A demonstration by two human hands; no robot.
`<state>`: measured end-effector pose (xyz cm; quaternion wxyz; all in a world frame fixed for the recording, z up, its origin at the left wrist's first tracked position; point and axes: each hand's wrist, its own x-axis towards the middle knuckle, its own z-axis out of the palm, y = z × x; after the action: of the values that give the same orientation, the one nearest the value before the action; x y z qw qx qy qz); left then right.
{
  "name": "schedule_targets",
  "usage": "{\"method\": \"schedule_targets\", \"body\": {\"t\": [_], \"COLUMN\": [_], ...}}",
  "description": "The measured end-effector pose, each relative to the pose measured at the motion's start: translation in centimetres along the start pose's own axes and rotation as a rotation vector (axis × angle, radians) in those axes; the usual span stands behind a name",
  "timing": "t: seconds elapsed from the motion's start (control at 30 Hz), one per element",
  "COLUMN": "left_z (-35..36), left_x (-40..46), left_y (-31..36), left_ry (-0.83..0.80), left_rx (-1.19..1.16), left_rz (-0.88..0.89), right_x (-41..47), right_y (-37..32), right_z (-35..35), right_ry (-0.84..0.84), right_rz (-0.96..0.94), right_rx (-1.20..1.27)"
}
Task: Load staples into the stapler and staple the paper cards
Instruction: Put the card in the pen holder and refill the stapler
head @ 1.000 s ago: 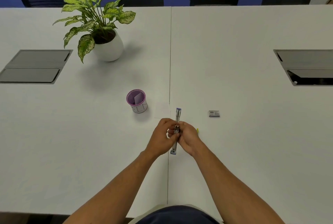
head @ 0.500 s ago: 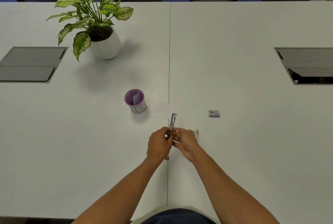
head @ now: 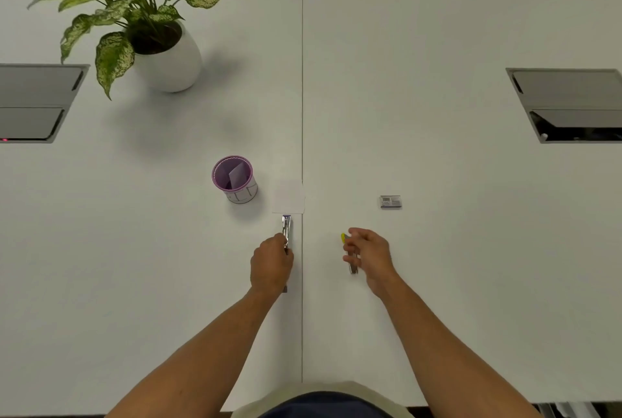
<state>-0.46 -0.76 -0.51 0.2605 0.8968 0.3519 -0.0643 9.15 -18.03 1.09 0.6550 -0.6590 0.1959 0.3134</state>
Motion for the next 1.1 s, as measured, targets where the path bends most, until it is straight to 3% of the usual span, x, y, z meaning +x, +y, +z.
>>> {"method": "schedule_targets", "body": {"t": [0.2,0.37,0.5,0.73,0.9,1.1], "left_z": [1.1,1.7,2.0,2.0,1.2,-0.4], "left_x": [1.0,1.2,1.4,0.9,1.2,1.9], "left_y": [-0.7,-0.7,-0.8,-1.3,-2.2,-2.2], "left_ry": [-0.044,-0.081,-0.1,-0.011,0.057,0.214], "left_rx": [0.062,0.047,0.052,-0.003,-0.118,-0.111], "left_rz": [0.0,0.001,0.005,0.05,0.136,0.208], "right_x": [3.5,6.7,8.7,11.5,11.3,9.5], "right_y": [-2.0,-3.7,-4.0,-4.7,-4.2,-4.3], "right_z": [-3.3,-4.9,-6.0,-7.0,-7.3,-5.8], "right_ry": [0.187,0.306,0.299,0.139,0.157,0.114], "right_rz": [-0.1,-0.251,-0.377,-0.31,-0.431,-0.545], "right_rx": [-0.099,-0.454,-0.847,-1.355,-1.354,-1.157]}}
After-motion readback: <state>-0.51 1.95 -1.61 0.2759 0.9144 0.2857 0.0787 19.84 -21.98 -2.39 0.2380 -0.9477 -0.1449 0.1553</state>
